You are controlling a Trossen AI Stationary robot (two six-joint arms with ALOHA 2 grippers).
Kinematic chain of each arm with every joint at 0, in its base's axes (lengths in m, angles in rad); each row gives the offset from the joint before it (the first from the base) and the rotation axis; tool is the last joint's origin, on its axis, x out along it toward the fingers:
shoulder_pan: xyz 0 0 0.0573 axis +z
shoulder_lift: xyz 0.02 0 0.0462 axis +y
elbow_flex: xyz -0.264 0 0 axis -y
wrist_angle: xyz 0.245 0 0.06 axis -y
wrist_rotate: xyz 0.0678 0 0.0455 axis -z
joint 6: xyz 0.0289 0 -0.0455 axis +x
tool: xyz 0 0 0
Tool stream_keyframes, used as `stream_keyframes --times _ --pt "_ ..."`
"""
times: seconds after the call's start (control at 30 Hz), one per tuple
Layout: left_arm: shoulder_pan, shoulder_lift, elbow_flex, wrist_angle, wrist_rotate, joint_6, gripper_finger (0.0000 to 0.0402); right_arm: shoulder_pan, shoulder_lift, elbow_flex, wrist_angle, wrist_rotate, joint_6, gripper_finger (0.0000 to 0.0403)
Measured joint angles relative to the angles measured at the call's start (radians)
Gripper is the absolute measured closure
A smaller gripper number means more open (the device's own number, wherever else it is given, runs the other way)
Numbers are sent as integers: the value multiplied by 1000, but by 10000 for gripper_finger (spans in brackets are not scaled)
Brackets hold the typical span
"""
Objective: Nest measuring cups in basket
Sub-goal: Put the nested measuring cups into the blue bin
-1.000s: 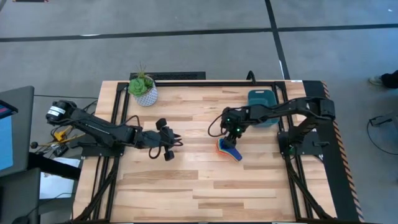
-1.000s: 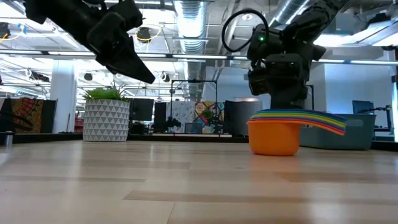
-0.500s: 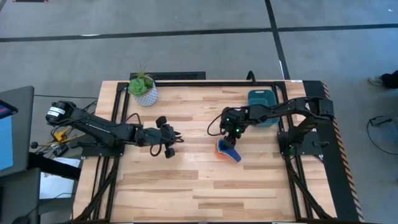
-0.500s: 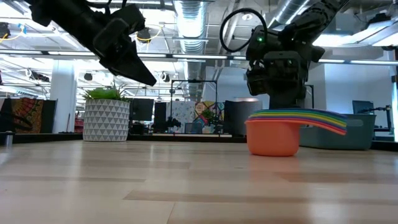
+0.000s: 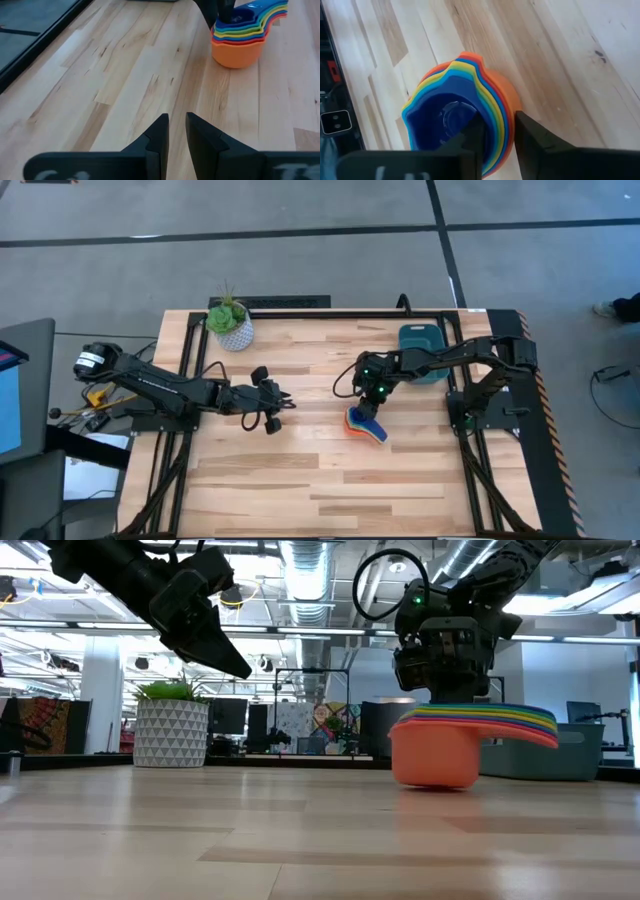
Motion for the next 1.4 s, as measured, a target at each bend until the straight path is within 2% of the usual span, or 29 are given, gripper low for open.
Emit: stream_keyframes --times 0.43,0.9,1.2,1.4 --pt "7 0 0 0 0 17 347 4 -35 -2 -55 10 7 311" --pt "60 0 0 12 36 38 347 -20 -252 -4 -215 70 8 311" --pt "68 0 0 32 52 64 347 -127 -398 -4 -351 120 -8 311" --pt "68 0 0 43 52 78 347 -264 -498 -3 -442 142 -64 311"
